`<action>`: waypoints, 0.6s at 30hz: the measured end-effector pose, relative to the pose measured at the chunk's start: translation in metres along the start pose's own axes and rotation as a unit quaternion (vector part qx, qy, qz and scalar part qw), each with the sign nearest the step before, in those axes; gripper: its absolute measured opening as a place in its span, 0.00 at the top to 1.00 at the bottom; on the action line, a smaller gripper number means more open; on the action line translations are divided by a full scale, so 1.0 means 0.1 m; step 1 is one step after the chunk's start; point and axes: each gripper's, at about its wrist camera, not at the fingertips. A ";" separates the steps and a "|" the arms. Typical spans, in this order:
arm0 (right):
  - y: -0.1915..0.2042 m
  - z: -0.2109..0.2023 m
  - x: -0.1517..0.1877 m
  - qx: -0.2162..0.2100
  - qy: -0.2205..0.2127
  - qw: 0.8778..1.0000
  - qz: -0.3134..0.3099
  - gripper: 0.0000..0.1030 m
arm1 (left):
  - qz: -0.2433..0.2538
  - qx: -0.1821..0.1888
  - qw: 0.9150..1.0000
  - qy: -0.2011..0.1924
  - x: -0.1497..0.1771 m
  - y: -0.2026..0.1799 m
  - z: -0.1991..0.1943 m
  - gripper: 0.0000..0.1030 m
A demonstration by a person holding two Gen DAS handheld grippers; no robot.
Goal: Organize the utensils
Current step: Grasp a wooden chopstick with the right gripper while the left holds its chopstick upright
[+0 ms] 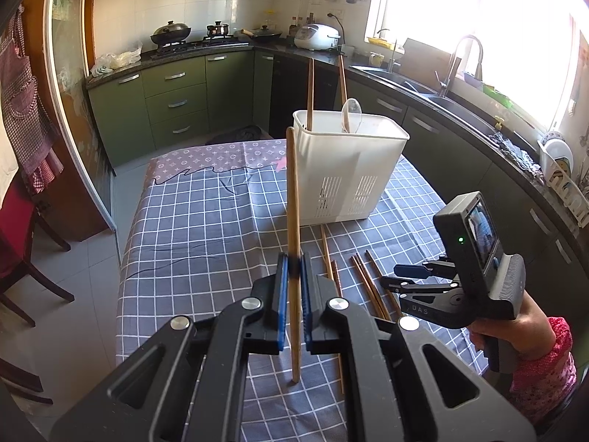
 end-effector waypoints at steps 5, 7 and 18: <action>0.02 0.03 0.00 0.010 -0.001 1.000 -0.004 0.76 | 0.002 0.001 1.000 0.000 0.01 -0.01 0.00 0.94; 0.01 0.04 -0.02 0.005 -0.002 1.000 -0.005 0.90 | 0.002 0.001 1.000 0.000 0.01 -0.01 -0.01 0.94; -0.22 -0.69 0.14 -0.049 -0.111 0.992 0.026 0.94 | 0.003 0.002 1.000 0.001 0.00 -0.03 -0.02 0.94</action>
Point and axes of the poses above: each gripper's, at about its wrist camera, not at the fingertips, and z roughly the way its jaws point, y to its left, x to its underside, and after that the axes turned 10 degrees about y, right-handed
